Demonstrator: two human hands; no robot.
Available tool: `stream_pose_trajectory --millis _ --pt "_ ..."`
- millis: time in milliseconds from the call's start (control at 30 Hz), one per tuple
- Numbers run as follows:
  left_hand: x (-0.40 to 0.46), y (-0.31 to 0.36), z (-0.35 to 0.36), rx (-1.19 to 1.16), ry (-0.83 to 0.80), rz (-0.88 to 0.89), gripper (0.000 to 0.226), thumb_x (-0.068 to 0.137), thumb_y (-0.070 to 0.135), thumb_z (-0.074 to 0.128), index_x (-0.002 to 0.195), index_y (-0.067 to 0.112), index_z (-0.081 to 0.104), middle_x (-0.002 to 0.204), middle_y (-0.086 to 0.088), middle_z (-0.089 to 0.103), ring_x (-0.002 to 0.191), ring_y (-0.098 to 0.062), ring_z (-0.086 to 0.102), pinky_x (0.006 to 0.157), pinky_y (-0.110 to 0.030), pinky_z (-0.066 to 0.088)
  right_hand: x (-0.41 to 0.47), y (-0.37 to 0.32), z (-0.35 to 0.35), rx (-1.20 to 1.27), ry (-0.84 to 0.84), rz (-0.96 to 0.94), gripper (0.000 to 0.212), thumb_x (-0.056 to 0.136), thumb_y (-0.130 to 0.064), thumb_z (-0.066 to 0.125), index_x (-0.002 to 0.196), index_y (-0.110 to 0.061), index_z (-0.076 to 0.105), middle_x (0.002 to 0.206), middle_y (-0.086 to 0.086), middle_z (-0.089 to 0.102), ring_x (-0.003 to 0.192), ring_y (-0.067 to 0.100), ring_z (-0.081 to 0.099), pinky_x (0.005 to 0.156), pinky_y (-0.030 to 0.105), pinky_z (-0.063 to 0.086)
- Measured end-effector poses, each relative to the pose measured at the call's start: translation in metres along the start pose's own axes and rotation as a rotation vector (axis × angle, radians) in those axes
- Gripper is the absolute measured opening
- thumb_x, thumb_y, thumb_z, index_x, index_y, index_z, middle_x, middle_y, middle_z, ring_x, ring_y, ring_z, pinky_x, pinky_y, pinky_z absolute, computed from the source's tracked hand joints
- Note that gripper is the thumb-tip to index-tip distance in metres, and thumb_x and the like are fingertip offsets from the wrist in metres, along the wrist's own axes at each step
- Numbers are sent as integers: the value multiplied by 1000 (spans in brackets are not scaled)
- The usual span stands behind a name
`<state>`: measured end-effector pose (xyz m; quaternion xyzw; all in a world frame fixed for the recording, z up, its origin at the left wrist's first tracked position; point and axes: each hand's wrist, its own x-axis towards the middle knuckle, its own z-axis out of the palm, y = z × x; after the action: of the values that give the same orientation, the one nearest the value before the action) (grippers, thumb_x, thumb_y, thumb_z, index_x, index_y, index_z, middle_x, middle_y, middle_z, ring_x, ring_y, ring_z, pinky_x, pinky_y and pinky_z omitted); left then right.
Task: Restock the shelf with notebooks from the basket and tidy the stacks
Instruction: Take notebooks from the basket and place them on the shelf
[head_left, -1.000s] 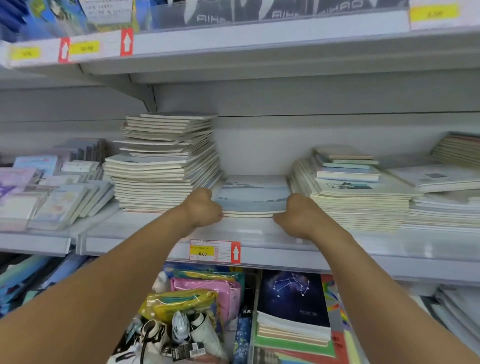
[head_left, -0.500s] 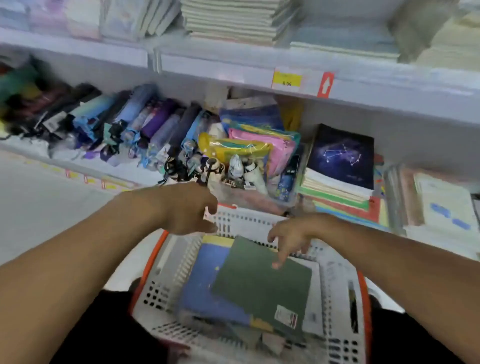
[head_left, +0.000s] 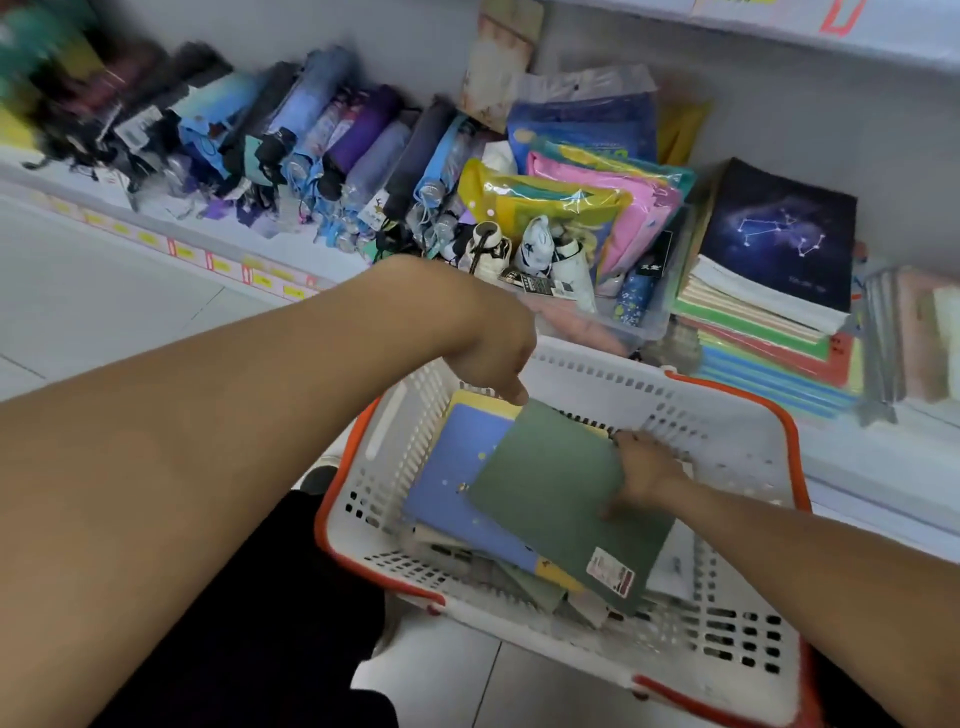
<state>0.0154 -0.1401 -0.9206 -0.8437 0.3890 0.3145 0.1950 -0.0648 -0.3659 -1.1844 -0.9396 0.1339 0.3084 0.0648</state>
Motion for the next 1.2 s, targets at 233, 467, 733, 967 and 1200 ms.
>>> stream_pose_trajectory --millis 233,467,733,967,1200 --pt "-5 -7 -2 -169 -12 -217 82 85 47 68 147 18 24 93 -13 69 69 -24 69 64 -32 55 -59 -90 -141 264 -168 -333 27 83 -22 75 106 -10 67 102 4 70 83 17 65 74 26 55" --pt "-35 -27 -23 -827 171 -95 17 78 -7 64 86 8 63 64 1 64 58 -10 62 51 -18 49 -145 -139 -221 665 -45 -596 6 86 -4 58 82 0 61 69 13 58 57 22 62 46 24 51" --pt "-58 -39 -19 -764 444 -455 44 79 33 77 116 10 70 123 -6 66 110 -25 60 94 -34 49 -45 -75 -128 501 -309 -324 39 91 -40 70 105 -3 65 96 6 65 85 28 64 72 39 55" --pt "-55 -52 -24 -468 767 -443 34 86 3 60 106 26 75 124 -2 64 86 -13 46 79 -26 39 -9 -38 21 75 -18 -136 124 64 -59 85 155 -15 13 156 11 20 142 38 28 104 55 41" --pt "-49 -50 -28 -368 738 -425 48 81 -6 51 114 22 72 125 -7 62 85 -21 49 77 -27 41 -3 -48 -15 232 -232 -138 31 88 -31 71 73 -12 51 78 9 47 61 22 51 48 29 41"
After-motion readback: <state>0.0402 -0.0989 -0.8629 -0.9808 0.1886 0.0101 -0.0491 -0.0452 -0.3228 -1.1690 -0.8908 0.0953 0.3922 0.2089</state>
